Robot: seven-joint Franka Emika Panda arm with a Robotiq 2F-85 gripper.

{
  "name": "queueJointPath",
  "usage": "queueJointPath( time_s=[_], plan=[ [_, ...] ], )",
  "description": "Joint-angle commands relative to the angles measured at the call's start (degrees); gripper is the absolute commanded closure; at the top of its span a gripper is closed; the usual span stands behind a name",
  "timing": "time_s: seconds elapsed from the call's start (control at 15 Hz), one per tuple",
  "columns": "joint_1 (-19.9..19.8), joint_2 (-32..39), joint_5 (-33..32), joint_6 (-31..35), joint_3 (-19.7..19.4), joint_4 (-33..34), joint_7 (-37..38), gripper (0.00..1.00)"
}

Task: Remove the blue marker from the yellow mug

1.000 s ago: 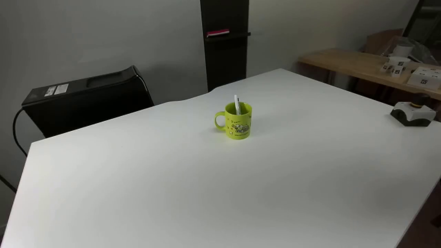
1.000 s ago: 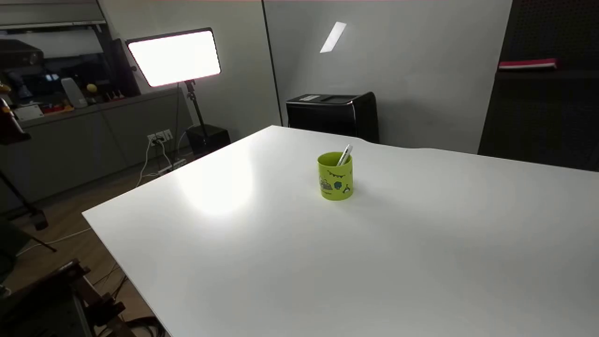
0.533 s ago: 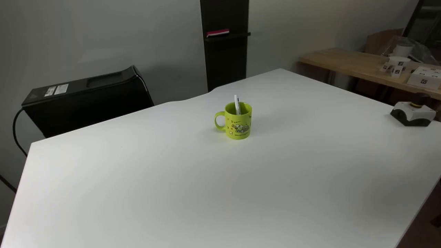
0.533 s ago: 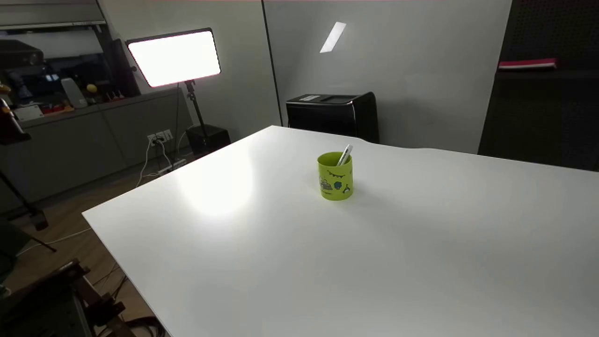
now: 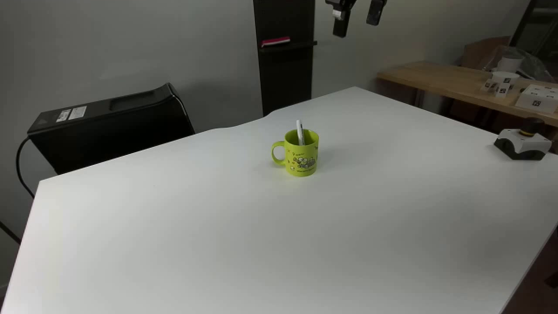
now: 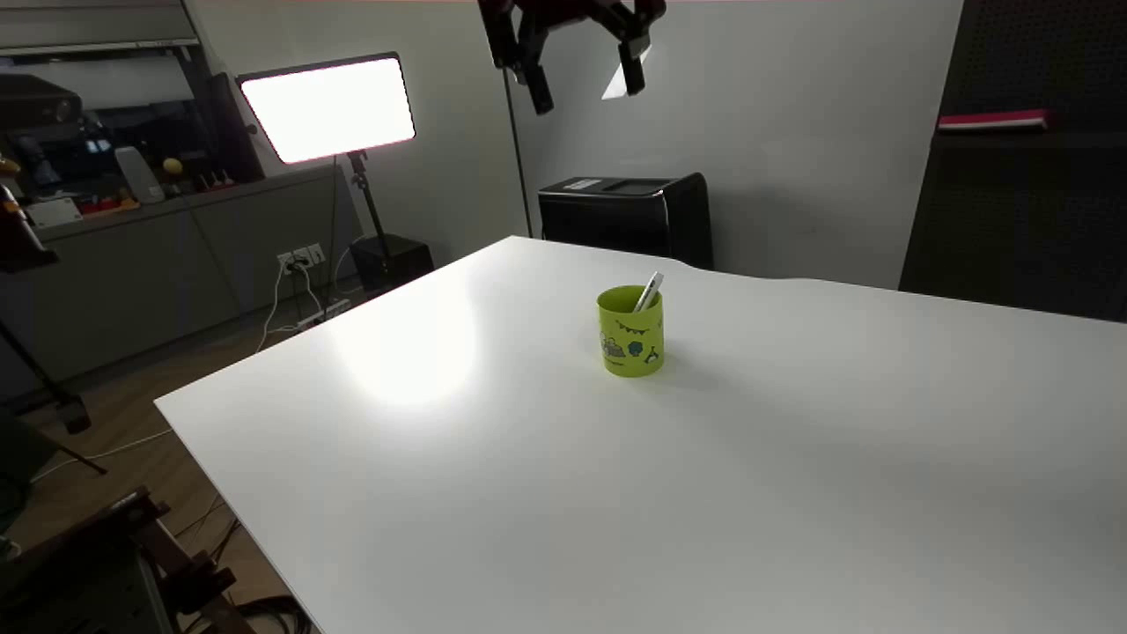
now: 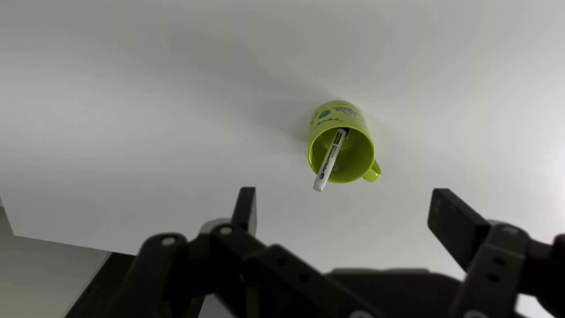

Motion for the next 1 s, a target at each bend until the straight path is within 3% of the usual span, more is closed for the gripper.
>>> queueJointPath(
  time_s=[0.0, 0.93],
  plan=[
    [0.2, 1.8, 0.0, -0.1, -0.3, 1.1, 0.0, 0.0],
    [0.2, 4.9, 0.0, -0.1, -0.4, 3.6, -0.1, 0.0]
  ],
)
